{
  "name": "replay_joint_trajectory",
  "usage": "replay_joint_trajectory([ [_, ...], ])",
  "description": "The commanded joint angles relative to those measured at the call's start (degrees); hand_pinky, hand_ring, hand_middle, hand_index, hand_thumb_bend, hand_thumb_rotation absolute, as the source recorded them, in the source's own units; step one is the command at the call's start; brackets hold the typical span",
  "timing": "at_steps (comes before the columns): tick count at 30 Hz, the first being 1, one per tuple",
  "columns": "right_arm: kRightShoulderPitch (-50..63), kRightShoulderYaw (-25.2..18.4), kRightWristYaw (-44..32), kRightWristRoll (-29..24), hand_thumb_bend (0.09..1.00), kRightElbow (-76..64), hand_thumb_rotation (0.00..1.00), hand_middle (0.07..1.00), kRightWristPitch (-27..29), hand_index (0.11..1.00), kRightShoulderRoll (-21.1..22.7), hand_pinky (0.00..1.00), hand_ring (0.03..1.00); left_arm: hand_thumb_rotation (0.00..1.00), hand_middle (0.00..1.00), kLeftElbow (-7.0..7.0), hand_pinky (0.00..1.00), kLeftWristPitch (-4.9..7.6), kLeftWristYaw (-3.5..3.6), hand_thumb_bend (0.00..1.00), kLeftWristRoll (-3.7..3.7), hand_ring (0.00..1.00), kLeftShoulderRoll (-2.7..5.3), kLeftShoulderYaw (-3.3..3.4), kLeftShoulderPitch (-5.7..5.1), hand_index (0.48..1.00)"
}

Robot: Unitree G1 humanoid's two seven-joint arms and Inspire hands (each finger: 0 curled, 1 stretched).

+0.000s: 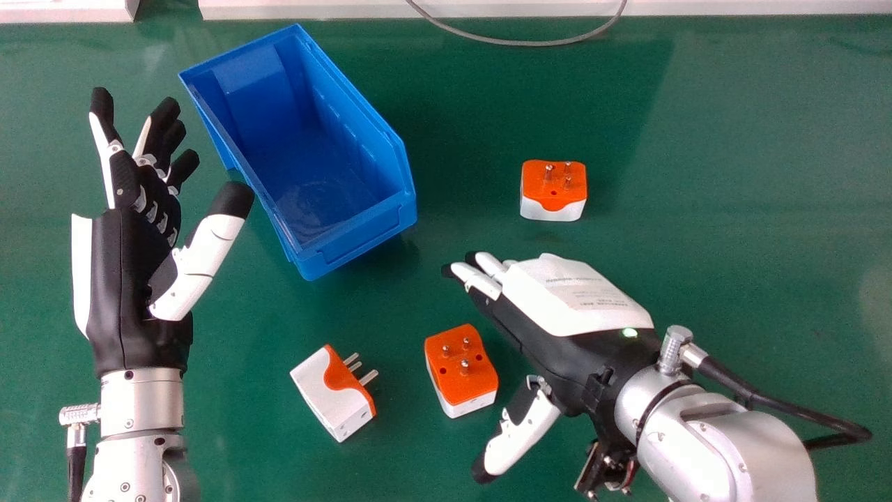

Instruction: Pick all objects and put in blue box

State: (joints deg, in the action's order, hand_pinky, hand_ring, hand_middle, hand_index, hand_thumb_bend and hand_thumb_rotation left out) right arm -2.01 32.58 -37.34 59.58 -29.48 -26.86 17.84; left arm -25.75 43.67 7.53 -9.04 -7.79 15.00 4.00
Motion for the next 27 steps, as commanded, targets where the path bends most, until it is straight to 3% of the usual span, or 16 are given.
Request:
replay_joint_trajectory([
  [1,-0.61,-0.78,0.33,0.71,0.933,0.07,0.18,1.0,0.67,0.967,-0.73,0.86,0.997,0.54,0.94,0.72,0.92,1.09,0.45,0.86,-0.36,0.95,-0.78,0.2,0.07,0.922],
  [5,-0.74,-1.05,1.48,-0.13,0.925,1.39,0.17,1.0,2.0,0.961,-1.24,0.85,0.997,0.54,0.94,0.65,0.92,1.19,0.3,0.86,-0.09,0.95,-0.87,0.32,-0.04,0.923],
  [8,-1.95,-1.41,2.71,-1.83,0.92,3.46,0.14,1.0,4.64,0.946,-1.18,0.84,0.985,0.55,0.94,0.3,0.91,1.51,-0.68,0.86,1.1,0.94,-0.99,0.51,0.04,0.919],
  [12,-5.16,-0.79,1.81,-2.73,0.879,8.31,0.1,0.968,6.88,0.922,-1.26,0.86,0.949,0.55,0.93,0.14,0.9,1.7,-1.16,0.85,1.71,0.94,-0.89,0.5,0.13,0.916],
  [14,-6.98,-0.07,2.17,-2.84,0.869,11.59,0.08,0.944,7.95,0.903,-1.48,0.85,0.924,0.55,0.93,-0.18,0.9,1.96,-0.67,0.84,0.9,0.94,-0.7,0.48,0.32,0.915],
  [16,-8.72,0.68,2.94,-2.99,0.866,14.93,0.05,0.928,9.12,0.885,-1.78,0.84,0.907,0.54,0.93,-0.24,0.91,1.95,-0.63,0.85,0.77,0.94,-0.73,0.48,0.35,0.915],
  [19,-11.53,1.64,4.39,-3.99,0.85,20.98,0.02,0.911,11.56,0.864,-2.45,0.82,0.884,0.53,0.93,0.04,0.91,1.66,-0.2,0.85,-0.07,0.94,-0.71,0.56,0.22,0.916],
  [21,-12.69,2.24,5.54,-3.94,0.838,23.86,0.02,0.89,12.79,0.844,-2.69,0.8,0.859,0.53,0.93,-0.05,0.91,1.81,-0.4,0.85,0.19,0.94,-0.76,0.64,0.17,0.916],
  [24,-13.96,2.82,7.95,-4.43,0.801,28.26,0.0,0.824,14.66,0.763,-3.17,0.73,0.739,0.54,0.94,0.09,0.91,1.96,-0.76,0.87,0.65,0.95,-0.78,0.65,0.03,0.918],
  [27,-14.26,2.86,12.1,-5.17,0.779,32.04,0.0,0.814,16.82,0.748,-3.79,0.72,0.719,0.55,0.93,0.17,0.91,1.94,-0.97,0.87,0.85,0.95,-0.89,0.65,-0.02,0.918],
])
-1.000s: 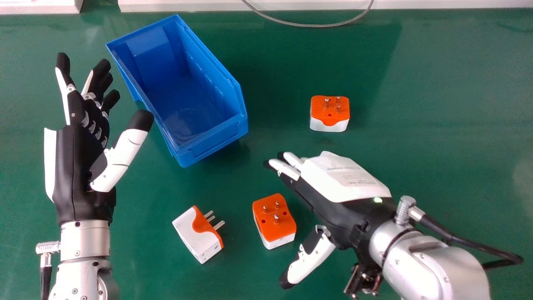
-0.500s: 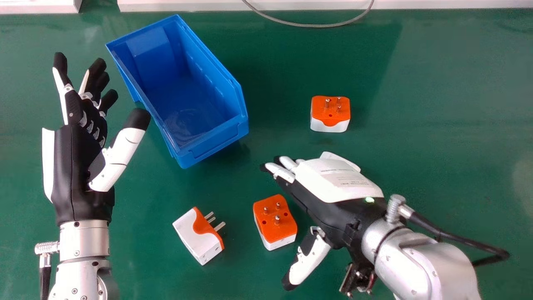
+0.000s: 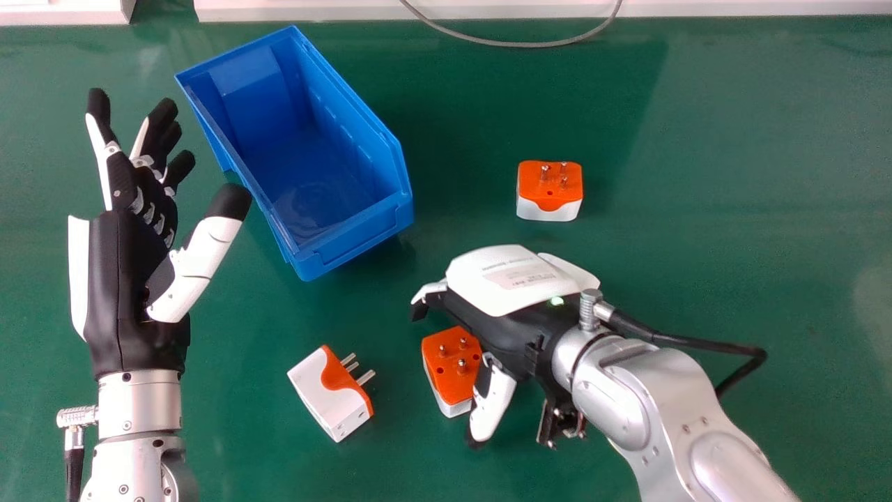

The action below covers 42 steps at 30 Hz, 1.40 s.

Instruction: Pick all objects and put in blue box

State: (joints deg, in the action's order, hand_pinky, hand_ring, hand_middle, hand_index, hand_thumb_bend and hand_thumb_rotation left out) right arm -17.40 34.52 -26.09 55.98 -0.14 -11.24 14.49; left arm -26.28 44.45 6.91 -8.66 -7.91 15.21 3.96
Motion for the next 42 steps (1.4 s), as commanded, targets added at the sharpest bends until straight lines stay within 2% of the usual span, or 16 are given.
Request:
replay_joint_trajectory([
  [1,1.28,0.83,2.37,-1.76,0.663,3.48,0.0,0.776,1.78,0.712,-0.6,0.65,0.691,0.55,0.93,0.76,0.91,1.07,-0.36,0.86,0.4,0.95,-0.76,0.43,-0.02,0.918],
  [2,1.32,0.82,3.65,-1.87,0.61,4.2,0.0,0.753,2.34,0.691,-0.69,0.61,0.679,0.55,0.93,0.78,0.91,1.03,-0.29,0.87,0.28,0.95,-0.76,0.42,-0.04,0.918],
  [5,1.24,0.44,7.73,-3.2,0.563,6.58,0.0,0.728,3.85,0.668,-1.37,0.56,0.665,0.55,0.94,0.68,0.92,1.17,0.01,0.87,-0.05,0.95,-0.83,0.38,-0.07,0.919],
  [8,1.27,0.16,12.13,-3.93,0.536,8.14,0.0,0.622,5.55,0.601,-1.81,0.43,0.531,0.55,0.94,0.72,0.92,1.12,-0.01,0.87,0.08,0.95,-0.95,0.43,-0.12,0.919],
  [10,1.8,-0.8,13.82,-5.77,0.536,8.01,0.0,0.622,6.31,0.601,-2.42,0.43,0.531,0.55,0.94,0.56,0.92,1.22,0.07,0.87,0.03,0.95,-1.0,0.47,-0.05,0.919],
  [12,2.21,-1.32,15.11,-7.06,0.536,7.42,0.0,0.622,6.86,0.601,-2.58,0.43,0.531,0.55,0.94,0.37,0.92,1.45,-0.09,0.87,0.38,0.95,-1.06,0.51,0.02,0.919],
  [14,2.56,-1.77,16.55,-8.33,0.53,6.92,0.0,0.596,7.97,0.591,-2.49,0.41,0.5,0.55,0.94,0.37,0.92,1.31,-0.02,0.87,0.23,0.95,-0.98,0.49,0.07,0.918],
  [17,2.94,-2.65,17.75,-10.45,0.521,6.54,0.0,0.567,9.54,0.567,-2.53,0.37,0.459,0.55,0.93,0.3,0.91,1.28,-0.4,0.87,0.68,0.95,-0.98,0.55,0.17,0.917],
  [22,2.84,-2.87,19.59,-11.1,0.514,6.37,0.0,0.537,10.86,0.538,-2.3,0.36,0.421,0.55,0.94,0.34,0.92,1.21,0.39,0.87,-0.34,0.95,-0.86,0.48,0.2,0.917],
  [25,2.88,-2.96,20.67,-11.32,0.511,6.36,0.0,0.526,11.79,0.523,-2.1,0.36,0.404,0.54,0.94,0.37,0.92,1.19,0.31,0.87,-0.16,0.95,-0.83,0.57,0.1,0.919],
  [27,2.9,-3.03,21.35,-11.38,0.51,6.3,0.0,0.525,12.57,0.519,-1.92,0.36,0.402,0.54,0.94,0.3,0.92,1.39,-0.25,0.87,0.67,0.95,-0.92,0.66,0.04,0.919],
  [30,3.18,-3.08,23.6,-10.87,0.51,5.76,0.0,0.528,14.26,0.513,-1.55,0.36,0.402,0.55,0.94,0.43,0.91,1.36,0.2,0.87,0.24,0.95,-0.88,0.6,0.0,0.92],
  [33,3.66,-3.27,24.66,-10.28,0.506,4.16,0.0,0.534,14.47,0.511,-1.45,0.35,0.411,0.55,0.94,0.47,0.91,1.36,0.32,0.87,0.0,0.95,-0.75,0.62,-0.01,0.921],
  [37,4.49,-4.48,26.49,-10.26,0.498,0.94,0.0,0.541,15.21,0.511,-1.09,0.33,0.429,0.55,0.94,0.49,0.91,1.52,-0.12,0.87,0.57,0.94,-0.71,0.66,-0.02,0.92],
  [42,4.7,-8.15,28.06,-13.02,0.496,-5.21,0.0,0.502,17.99,0.52,-0.61,0.34,0.436,0.55,0.93,0.14,0.9,1.56,-0.16,0.86,0.55,0.94,-0.74,0.64,0.21,0.92],
])
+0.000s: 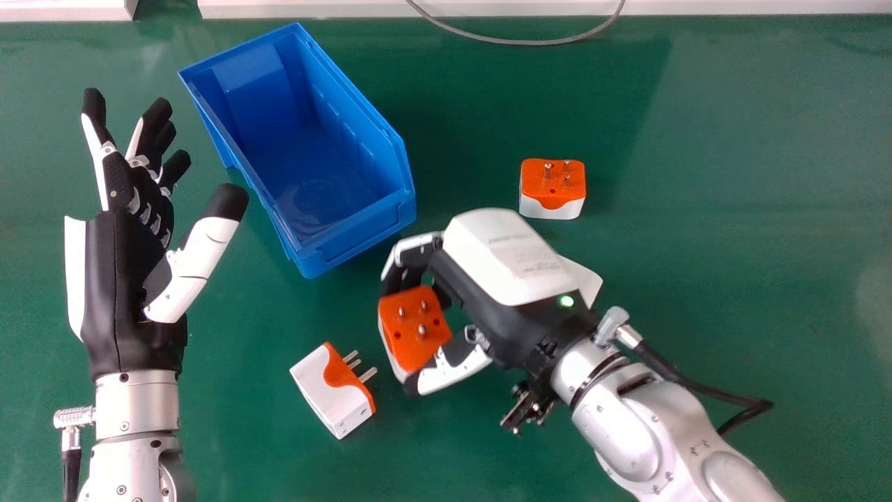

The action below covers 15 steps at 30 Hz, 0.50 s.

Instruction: Pick all objects and put in blue box

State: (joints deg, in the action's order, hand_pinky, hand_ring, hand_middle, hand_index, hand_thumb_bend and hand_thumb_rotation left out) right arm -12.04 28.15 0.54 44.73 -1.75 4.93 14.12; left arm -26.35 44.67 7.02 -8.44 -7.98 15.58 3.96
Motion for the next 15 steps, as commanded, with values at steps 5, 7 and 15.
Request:
replay_joint_trajectory([
  [5,-3.02,-4.73,0.91,-2.66,0.496,-7.7,0.0,0.522,2.08,0.487,-0.93,0.35,0.447,0.55,0.93,0.06,0.91,1.33,-0.53,0.86,0.46,0.94,-0.46,0.18,0.46,0.922],
  [7,-5.71,-5.62,2.19,-2.14,0.496,-7.89,0.0,0.52,2.87,0.488,-1.57,0.35,0.444,0.54,0.93,-0.07,0.91,1.56,-0.97,0.86,1.09,0.94,-0.52,0.15,0.64,0.923],
  [15,-16.28,-5.36,3.99,0.07,0.496,-3.24,0.0,0.515,4.33,0.482,-3.93,0.34,0.445,0.56,0.93,-1.52,0.91,2.88,-1.1,0.86,1.14,0.94,-0.85,0.05,1.76,0.918],
])
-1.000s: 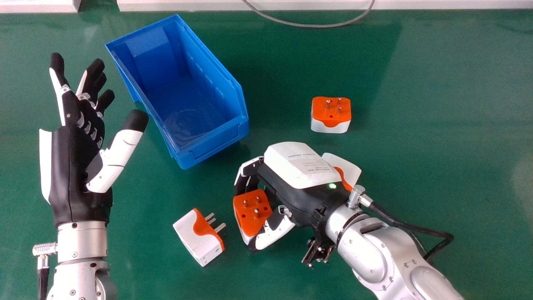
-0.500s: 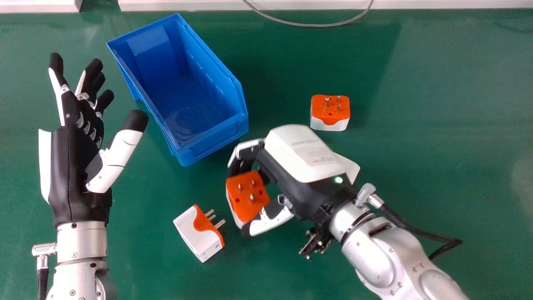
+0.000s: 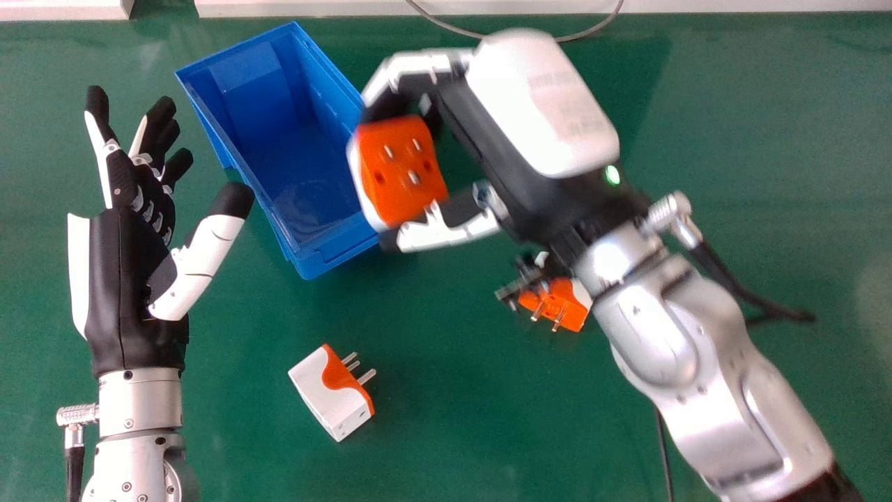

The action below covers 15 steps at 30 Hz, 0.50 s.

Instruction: Pick all objects and put in blue box

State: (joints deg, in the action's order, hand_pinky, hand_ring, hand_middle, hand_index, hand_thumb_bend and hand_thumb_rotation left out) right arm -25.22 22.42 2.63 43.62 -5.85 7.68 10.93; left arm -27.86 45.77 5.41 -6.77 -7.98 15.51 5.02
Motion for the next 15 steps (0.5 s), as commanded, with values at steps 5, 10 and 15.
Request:
replay_joint_trajectory([
  [5,-12.64,1.64,2.6,0.81,0.496,11.77,0.0,0.494,3.86,0.509,-3.11,0.33,0.442,0.56,0.94,-1.3,0.91,2.05,0.92,0.86,-0.9,0.94,-1.23,0.4,1.69,0.923],
  [10,-24.27,4.59,12.41,5.17,0.495,31.72,0.0,0.477,6.86,0.526,-5.79,0.32,0.433,0.55,0.94,-2.33,0.91,2.34,0.2,0.86,-0.03,0.94,-1.62,0.7,2.52,0.924],
  [15,-34.91,10.04,28.53,10.44,0.514,56.86,0.0,0.47,8.43,0.503,-10.18,0.3,0.423,0.57,0.94,-1.97,0.9,2.0,-0.87,0.87,0.89,0.94,-1.77,0.73,2.66,0.92],
])
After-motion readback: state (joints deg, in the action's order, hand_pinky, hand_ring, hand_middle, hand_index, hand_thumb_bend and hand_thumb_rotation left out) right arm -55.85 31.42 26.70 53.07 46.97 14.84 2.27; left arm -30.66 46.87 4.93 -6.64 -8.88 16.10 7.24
